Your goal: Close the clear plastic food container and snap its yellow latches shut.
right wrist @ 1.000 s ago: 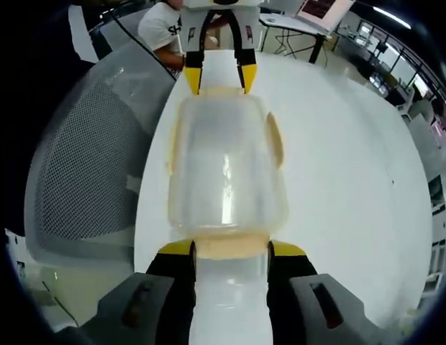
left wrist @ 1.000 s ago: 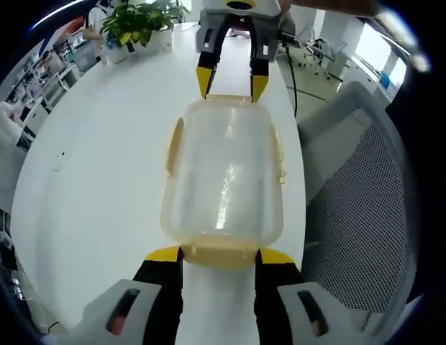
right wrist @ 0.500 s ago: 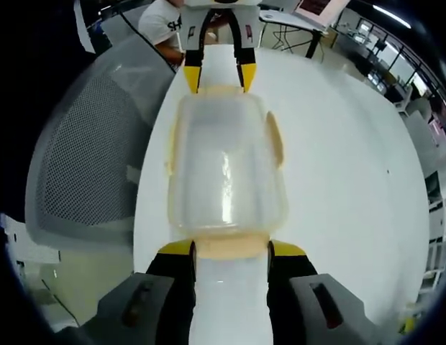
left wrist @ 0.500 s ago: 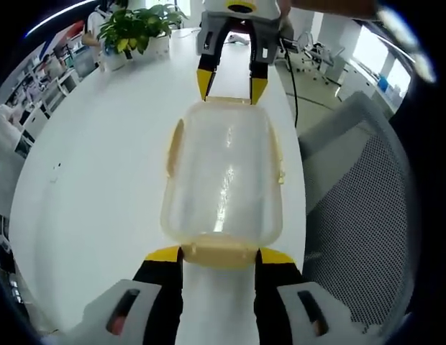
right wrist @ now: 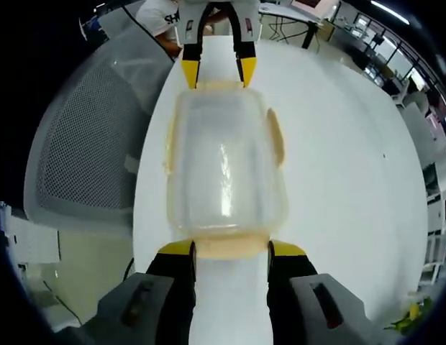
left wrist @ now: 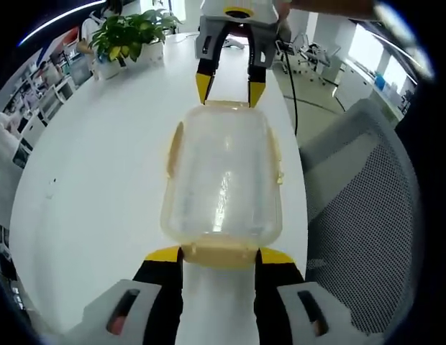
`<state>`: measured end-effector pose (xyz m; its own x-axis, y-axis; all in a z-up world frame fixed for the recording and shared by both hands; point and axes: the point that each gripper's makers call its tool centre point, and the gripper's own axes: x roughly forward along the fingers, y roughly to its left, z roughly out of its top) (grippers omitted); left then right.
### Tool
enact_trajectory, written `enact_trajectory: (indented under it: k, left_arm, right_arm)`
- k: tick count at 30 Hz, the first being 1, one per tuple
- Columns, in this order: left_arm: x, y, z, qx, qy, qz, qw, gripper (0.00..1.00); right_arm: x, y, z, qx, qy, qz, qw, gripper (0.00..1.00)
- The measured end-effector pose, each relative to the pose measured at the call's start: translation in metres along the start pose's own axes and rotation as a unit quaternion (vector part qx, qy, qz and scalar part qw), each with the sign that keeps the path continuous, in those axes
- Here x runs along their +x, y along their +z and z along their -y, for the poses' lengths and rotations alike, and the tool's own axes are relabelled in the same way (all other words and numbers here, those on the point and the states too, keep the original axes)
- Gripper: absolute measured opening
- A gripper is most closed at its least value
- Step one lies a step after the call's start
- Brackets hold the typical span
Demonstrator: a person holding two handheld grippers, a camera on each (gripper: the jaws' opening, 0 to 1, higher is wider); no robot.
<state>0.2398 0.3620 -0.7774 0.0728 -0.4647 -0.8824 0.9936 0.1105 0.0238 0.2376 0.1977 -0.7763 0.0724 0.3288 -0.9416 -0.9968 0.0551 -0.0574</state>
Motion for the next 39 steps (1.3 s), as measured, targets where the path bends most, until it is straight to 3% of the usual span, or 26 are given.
enact_trajectory:
  k: [10, 39]
  left_arm:
    - [0.007, 0.015, 0.000, 0.008, -0.005, 0.011, 0.9999, 0.33]
    - [0.018, 0.010, -0.001, 0.011, -0.009, 0.011, 0.9998, 0.33]
  right_arm:
    - [-0.005, -0.017, 0.000, 0.009, -0.003, -0.009, 0.9999, 0.35]
    - [0.006, -0.021, 0.000, 0.012, -0.004, 0.004, 0.9999, 0.36]
